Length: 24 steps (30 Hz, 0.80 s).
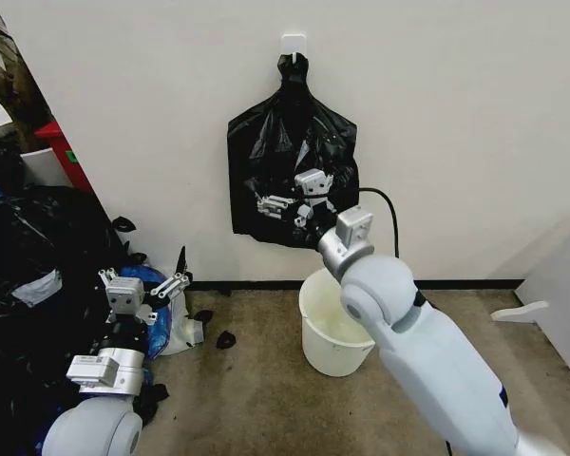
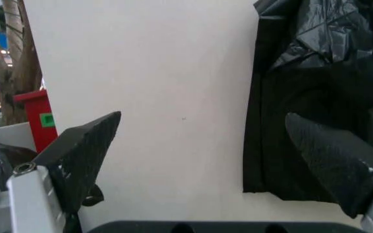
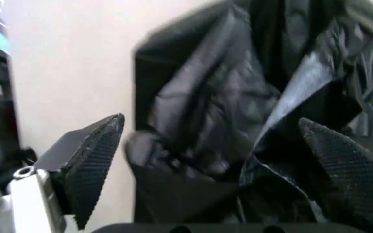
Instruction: Place the garbage bag over the trash bin.
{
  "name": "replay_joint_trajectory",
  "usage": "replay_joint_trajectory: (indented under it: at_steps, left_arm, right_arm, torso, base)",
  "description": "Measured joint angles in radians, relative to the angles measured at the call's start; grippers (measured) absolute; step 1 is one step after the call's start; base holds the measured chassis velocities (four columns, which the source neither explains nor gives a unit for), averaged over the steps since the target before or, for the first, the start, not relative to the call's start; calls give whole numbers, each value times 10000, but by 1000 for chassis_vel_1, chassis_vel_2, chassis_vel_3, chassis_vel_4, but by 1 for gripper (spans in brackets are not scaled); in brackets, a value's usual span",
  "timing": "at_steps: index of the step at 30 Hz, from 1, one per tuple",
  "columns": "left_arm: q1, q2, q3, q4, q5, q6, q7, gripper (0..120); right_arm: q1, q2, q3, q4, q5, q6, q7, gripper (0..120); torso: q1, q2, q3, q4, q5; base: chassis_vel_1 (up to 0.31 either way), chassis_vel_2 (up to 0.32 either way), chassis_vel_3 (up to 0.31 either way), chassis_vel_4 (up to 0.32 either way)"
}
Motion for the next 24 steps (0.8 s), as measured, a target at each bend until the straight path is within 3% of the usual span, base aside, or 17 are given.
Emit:
replay_joint_trajectory:
  at_steps: [6, 13, 17, 24]
  left_arm:
    - [24, -44, -11, -46, -143, -23, 0, 100]
    - [-5, -60, -5, -25, -194, -39, 4, 100]
    - [-43, -69, -3, 15, -202, -58, 10, 100]
    - [-82, -84, -9, 28, -223, -76, 14, 100]
  right_arm:
    - [72, -348, 109, -23, 436, -713, 693, 83]
    - [161, -752, 241, -218, 378, -749, 723, 62]
    - [489, -811, 206, -617, 356, -752, 814, 44]
    - [859, -767, 151, -1089, 530, -779, 1159, 30]
  torso:
    - [-1, 0, -1, 0, 0]
    - [-1, 1, -1, -2, 0]
    - [-1, 0, 0, -1, -1]
    - [-1, 0, 0, 0, -1]
  base:
    - [0, 0, 0, 0]
    - [0, 0, 0, 0]
    - [0, 0, 0, 0]
    - [0, 0, 0, 0]
